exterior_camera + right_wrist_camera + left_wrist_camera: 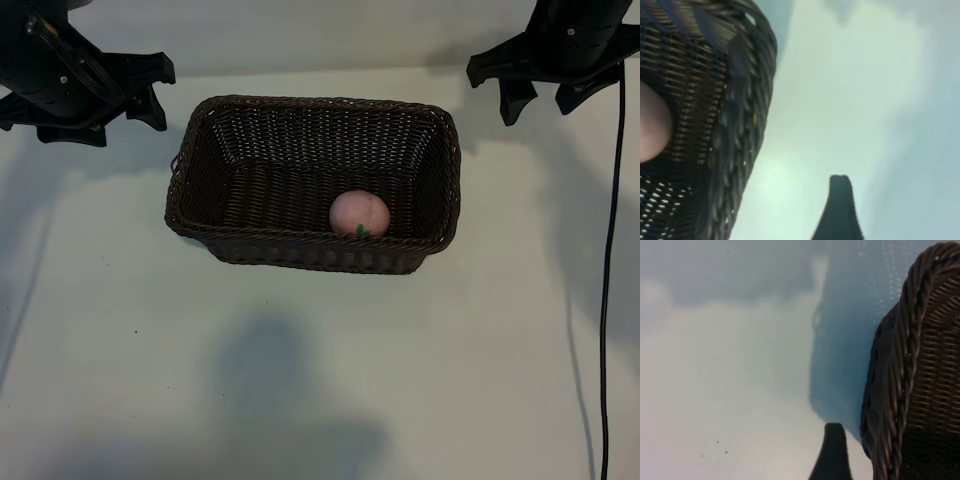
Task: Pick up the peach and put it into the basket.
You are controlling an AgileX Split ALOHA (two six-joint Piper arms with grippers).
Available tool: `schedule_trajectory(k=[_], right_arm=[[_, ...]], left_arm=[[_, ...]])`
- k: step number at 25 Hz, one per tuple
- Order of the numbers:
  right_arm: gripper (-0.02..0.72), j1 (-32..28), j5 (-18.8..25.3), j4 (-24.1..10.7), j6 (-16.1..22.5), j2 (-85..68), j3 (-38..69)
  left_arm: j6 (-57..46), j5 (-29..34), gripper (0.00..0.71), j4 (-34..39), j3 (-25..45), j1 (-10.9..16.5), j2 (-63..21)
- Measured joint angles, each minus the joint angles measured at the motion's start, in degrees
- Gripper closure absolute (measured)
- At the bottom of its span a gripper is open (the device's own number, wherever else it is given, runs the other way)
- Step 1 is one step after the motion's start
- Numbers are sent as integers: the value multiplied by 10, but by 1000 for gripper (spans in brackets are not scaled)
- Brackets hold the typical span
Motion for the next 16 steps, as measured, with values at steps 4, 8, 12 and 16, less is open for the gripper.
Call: schedule_trajectory(k=[4,8,12,16], right_arm=[[141,0,0,6,-1,0,0],[142,0,0,6,-2,0,0],[142,0,0,0,-2,0,0],[142,0,0,6,-2,0,0]], left_arm=[[0,0,126,0,0,0,0],[0,0,126,0,0,0,0],[0,0,126,0,0,0,0],[-1,0,127,0,0,0,0]])
